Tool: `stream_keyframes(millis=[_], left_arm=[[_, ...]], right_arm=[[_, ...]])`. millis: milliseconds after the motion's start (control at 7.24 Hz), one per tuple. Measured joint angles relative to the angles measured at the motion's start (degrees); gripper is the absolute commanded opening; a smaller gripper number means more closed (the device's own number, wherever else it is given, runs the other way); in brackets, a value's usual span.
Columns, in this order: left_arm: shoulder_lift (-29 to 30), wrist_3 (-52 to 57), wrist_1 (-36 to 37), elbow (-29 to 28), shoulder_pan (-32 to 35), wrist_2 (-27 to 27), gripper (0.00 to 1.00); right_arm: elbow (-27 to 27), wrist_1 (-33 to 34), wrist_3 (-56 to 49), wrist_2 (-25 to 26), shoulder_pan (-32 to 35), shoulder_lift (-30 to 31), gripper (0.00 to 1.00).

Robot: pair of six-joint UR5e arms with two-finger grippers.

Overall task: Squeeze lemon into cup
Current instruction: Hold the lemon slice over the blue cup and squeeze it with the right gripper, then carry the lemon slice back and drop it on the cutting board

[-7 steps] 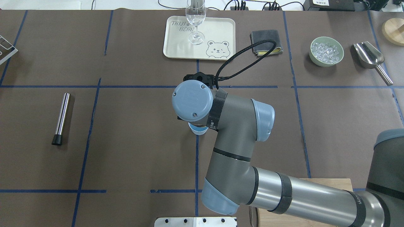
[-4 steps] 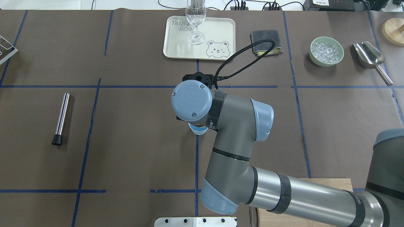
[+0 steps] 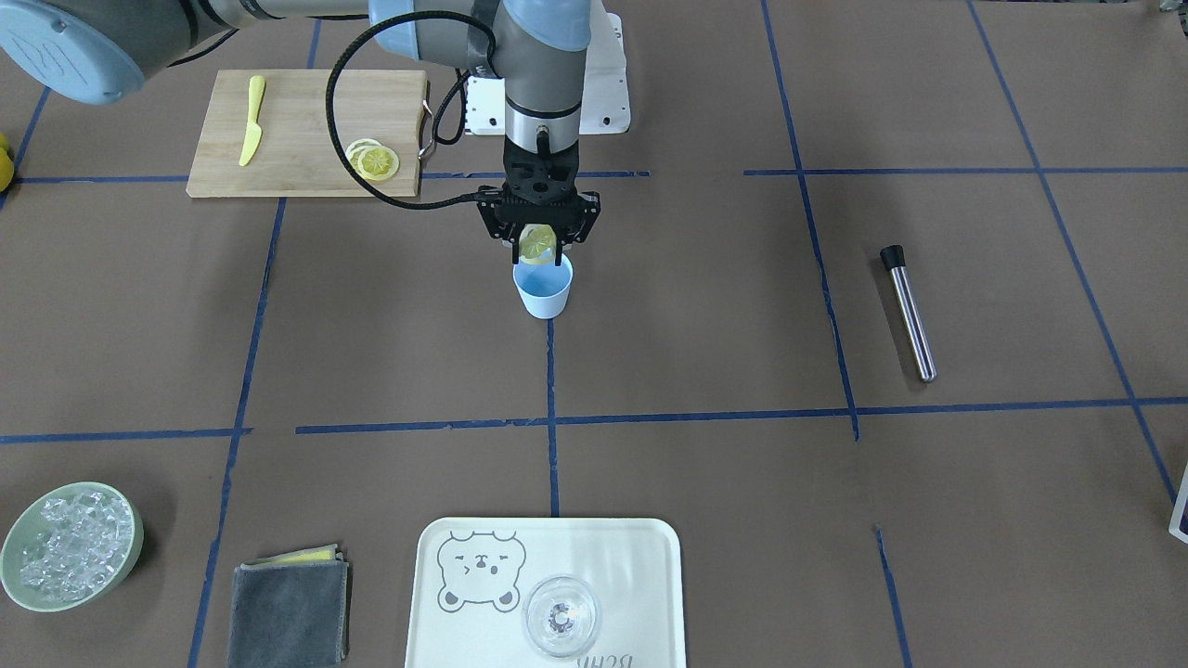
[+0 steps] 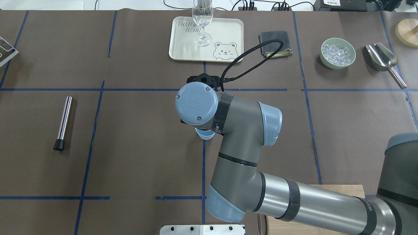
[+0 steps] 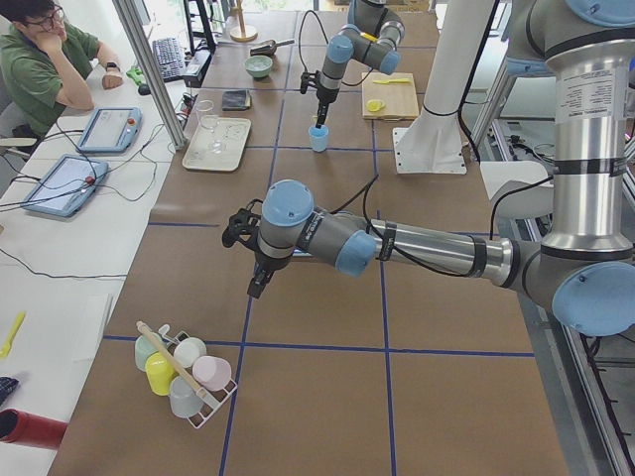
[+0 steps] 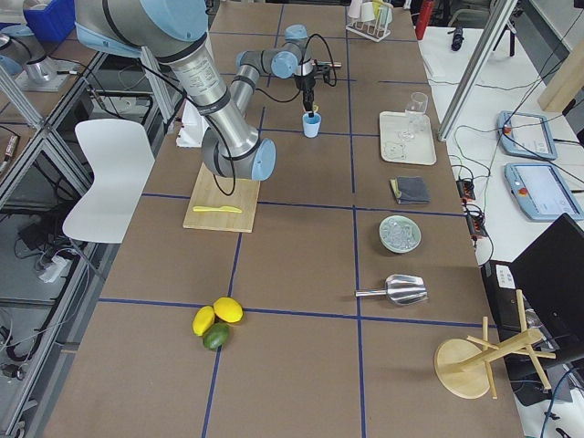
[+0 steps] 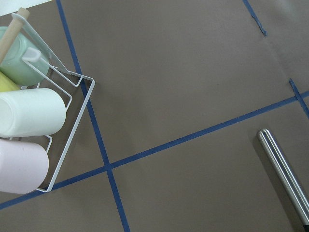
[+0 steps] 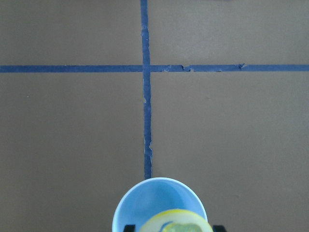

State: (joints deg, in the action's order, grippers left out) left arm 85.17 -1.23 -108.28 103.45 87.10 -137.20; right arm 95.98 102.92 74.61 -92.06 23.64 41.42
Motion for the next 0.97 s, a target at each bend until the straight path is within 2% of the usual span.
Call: stream_keyframes(millis=[138,276,690,829,967], left_arm=[[-0.02,0.00,0.00,0.00,0.03,0.00,1.00],[-0.06,0.00,0.00,0.00,0.06,0.00,1.00],[0.09,-0.08,-0.25,1.02,0.08,0.01,1.00],[0.42,-0.22,-1.73,1.41,0.08,-0.02,1.00],[0.64,-0.38,-6.89,1.01,0.03,0.05,1.00]], right_arm=[[0.00,0.00,-0.09,0.04,0.01,-0.07,0.84],[0.00,0.00,-0.23,0.09,0.05,-0.14,0.99],[0.42,0.05,-1.70,-0.29,1.14,-0.65,1.00],[0.74,0.07,-4.30,-1.76,3.21,-0.48,1.00],[1.57,0.06,-8.47,-5.02,6.95,0.53,1.00]])
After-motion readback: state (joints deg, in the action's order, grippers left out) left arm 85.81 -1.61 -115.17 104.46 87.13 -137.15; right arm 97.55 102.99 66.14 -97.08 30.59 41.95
